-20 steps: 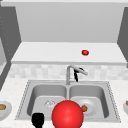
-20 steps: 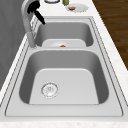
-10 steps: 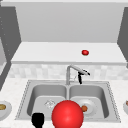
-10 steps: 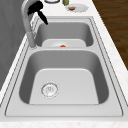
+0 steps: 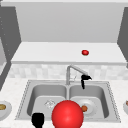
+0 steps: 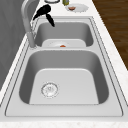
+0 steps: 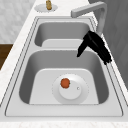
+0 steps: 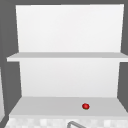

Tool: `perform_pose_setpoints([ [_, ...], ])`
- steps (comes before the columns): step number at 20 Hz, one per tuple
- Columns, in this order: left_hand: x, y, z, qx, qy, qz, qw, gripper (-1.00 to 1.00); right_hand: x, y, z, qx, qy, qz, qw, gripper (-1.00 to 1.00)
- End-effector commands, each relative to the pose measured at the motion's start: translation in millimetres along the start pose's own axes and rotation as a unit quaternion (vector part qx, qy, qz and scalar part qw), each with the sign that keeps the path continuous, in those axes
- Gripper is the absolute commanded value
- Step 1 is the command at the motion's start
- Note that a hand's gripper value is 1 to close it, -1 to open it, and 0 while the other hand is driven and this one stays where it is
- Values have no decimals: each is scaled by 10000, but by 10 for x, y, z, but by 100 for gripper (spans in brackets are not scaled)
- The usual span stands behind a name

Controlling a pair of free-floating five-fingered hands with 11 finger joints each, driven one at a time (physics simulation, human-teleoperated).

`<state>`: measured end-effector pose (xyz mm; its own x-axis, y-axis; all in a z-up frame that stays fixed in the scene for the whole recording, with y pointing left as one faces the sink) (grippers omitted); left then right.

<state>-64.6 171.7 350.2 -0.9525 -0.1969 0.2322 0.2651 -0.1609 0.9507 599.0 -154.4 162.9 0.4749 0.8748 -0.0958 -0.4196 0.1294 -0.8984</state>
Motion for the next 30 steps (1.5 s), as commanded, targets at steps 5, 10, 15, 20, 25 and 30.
perform_pose_setpoints([
  [5,0,0,0,0,0,0,10000,0,-387,439,74,224,-591,-255,9977,-100],
  [10,0,0,0,0,0,0,10000,0,-630,724,181,347,-840,-386,9951,-100],
  [15,0,0,0,0,0,0,10000,0,-795,1037,363,461,-1038,-577,9919,-100],
  [20,0,0,0,0,0,0,10000,0,-938,1278,535,791,-1132,-683,9881,-100],
  [25,0,0,0,0,0,0,10000,0,-955,1461,617,1079,-1110,-550,9864,-100],
  [30,0,0,0,0,0,0,10000,0,-947,1580,619,1198,-1056,-298,9867,-100],
])
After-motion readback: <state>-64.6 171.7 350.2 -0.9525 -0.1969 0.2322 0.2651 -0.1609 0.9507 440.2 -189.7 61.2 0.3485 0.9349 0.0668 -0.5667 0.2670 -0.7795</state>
